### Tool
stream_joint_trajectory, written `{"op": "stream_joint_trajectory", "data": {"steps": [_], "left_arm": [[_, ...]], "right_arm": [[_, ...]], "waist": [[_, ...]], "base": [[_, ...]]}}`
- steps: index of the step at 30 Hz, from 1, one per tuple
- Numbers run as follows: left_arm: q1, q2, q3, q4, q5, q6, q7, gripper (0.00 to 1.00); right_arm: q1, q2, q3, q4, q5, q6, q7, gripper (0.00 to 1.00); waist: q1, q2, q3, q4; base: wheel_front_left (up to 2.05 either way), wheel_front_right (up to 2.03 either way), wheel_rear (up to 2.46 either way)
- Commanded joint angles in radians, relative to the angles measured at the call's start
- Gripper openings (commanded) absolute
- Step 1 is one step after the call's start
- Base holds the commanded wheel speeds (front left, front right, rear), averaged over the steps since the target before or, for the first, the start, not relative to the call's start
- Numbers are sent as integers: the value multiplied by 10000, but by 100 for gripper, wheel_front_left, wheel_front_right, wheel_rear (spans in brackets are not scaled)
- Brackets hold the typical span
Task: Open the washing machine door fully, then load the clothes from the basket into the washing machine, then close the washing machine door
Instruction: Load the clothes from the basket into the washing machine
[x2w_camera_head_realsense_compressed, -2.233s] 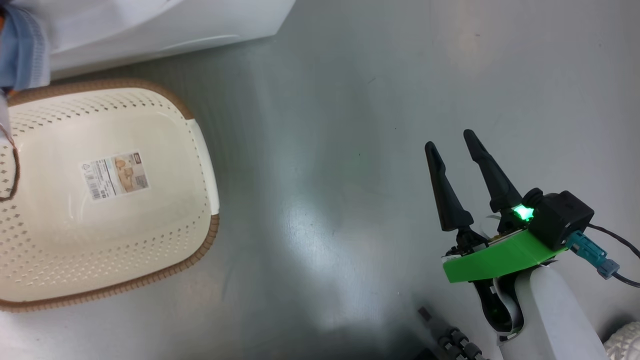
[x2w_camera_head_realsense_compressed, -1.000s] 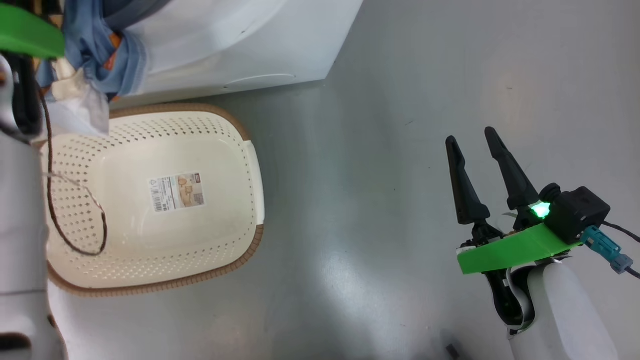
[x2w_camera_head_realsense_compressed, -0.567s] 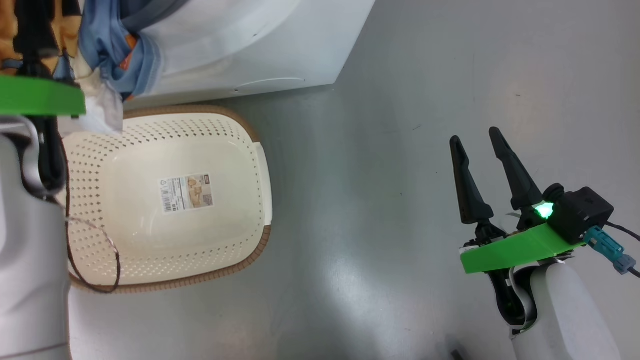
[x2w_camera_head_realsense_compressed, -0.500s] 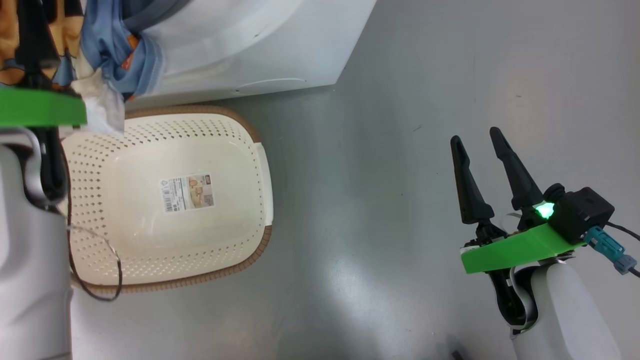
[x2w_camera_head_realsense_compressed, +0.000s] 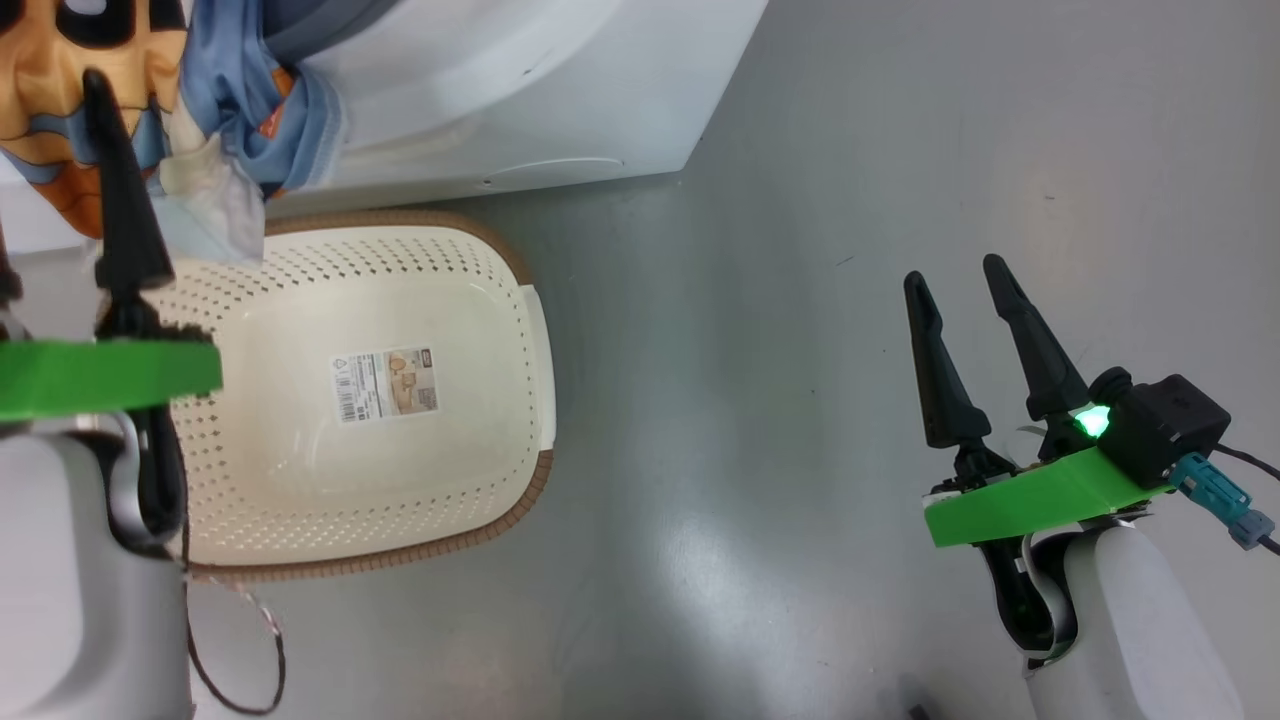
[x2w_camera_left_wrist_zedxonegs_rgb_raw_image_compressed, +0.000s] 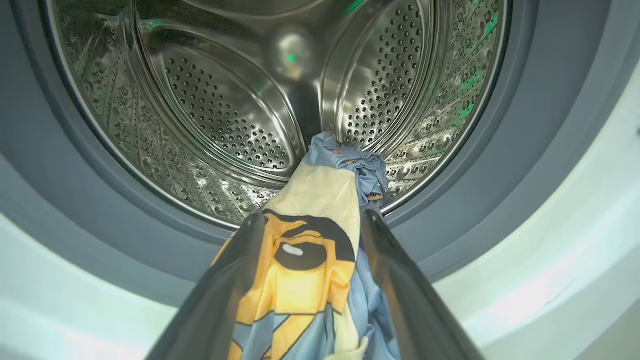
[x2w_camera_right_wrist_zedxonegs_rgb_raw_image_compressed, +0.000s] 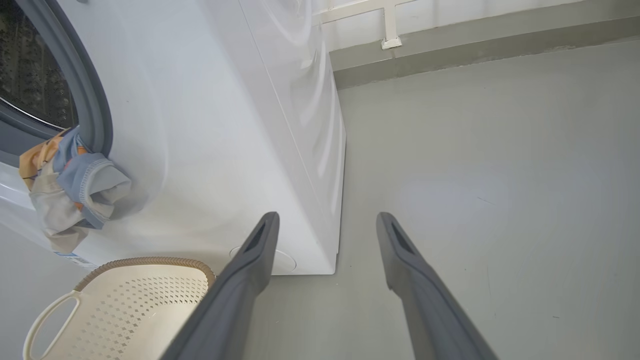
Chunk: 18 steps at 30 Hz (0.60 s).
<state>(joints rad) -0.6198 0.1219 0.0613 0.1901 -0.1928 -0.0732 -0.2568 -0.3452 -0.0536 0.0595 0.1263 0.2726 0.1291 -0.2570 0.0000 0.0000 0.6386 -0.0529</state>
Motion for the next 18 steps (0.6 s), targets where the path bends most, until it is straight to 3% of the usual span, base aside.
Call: {"op": "stream_joint_trajectory", "data": {"steps": [1, 18], "left_arm": [[488, 266, 402, -406, 195, 114, -49, 100], [2812, -478, 1092, -997, 440, 28, -49, 100]], "right_arm": [[290, 34, 254, -184, -108, 16, -48, 100], [293, 34, 249, -118, -196, 16, -48, 100]], "waist": [[0, 0, 1, 1], [0, 0, -36, 112]], "base": [[0, 0, 0], [0, 0, 0]]}}
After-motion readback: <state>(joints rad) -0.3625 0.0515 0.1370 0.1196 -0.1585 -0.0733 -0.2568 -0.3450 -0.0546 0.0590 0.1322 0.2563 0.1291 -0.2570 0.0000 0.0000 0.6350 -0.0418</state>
